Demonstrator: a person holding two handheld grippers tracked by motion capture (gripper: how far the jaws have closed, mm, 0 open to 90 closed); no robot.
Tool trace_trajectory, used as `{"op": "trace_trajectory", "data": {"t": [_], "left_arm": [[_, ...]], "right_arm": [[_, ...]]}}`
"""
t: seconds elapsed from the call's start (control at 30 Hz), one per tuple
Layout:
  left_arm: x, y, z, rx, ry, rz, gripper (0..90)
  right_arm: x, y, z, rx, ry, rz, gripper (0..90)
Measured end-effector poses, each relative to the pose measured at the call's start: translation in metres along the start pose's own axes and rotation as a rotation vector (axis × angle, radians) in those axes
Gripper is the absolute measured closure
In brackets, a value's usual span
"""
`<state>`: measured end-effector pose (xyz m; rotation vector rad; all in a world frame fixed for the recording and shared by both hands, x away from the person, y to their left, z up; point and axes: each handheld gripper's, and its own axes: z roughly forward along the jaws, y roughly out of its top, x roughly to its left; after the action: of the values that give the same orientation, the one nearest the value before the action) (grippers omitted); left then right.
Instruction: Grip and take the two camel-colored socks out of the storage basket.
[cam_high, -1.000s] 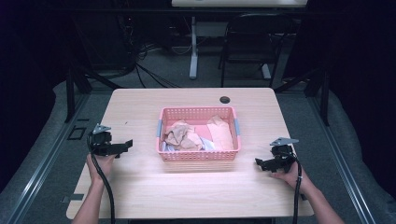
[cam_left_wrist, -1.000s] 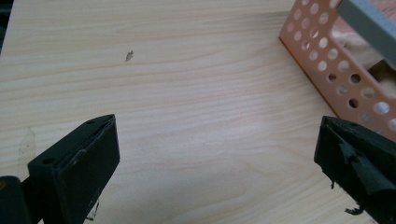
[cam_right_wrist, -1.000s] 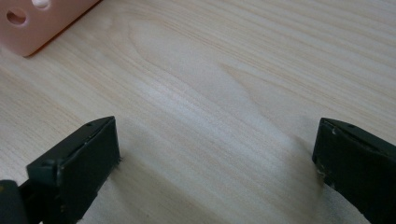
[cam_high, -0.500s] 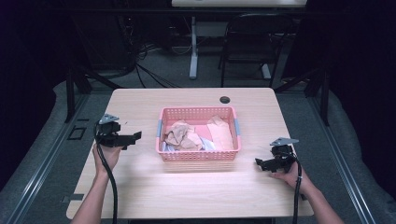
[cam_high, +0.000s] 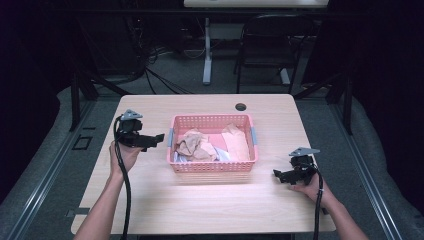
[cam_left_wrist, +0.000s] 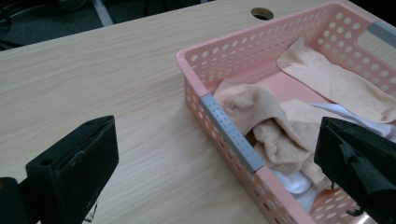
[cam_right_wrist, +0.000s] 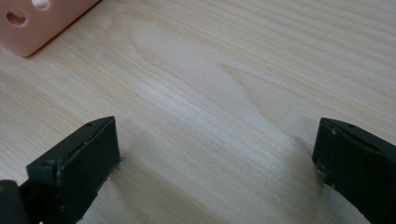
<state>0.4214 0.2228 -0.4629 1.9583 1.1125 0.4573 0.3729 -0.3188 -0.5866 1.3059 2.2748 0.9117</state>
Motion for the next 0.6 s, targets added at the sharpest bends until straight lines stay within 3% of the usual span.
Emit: {"op": "trace_trajectory", "data": {"t": [0.37,0.6], "left_arm": [[-0.018,0.012,0.018,0.044,-0.050,0.057,0.0],[-0.025,0.017,0.027,0.068,-0.051,0.077,0.1]], "right_arm": [[0.000,0.000,0.000,0.001,-0.005,-0.001,0.0],[0.000,0.000,0.000,0.000,-0.005,0.000,0.0]]}}
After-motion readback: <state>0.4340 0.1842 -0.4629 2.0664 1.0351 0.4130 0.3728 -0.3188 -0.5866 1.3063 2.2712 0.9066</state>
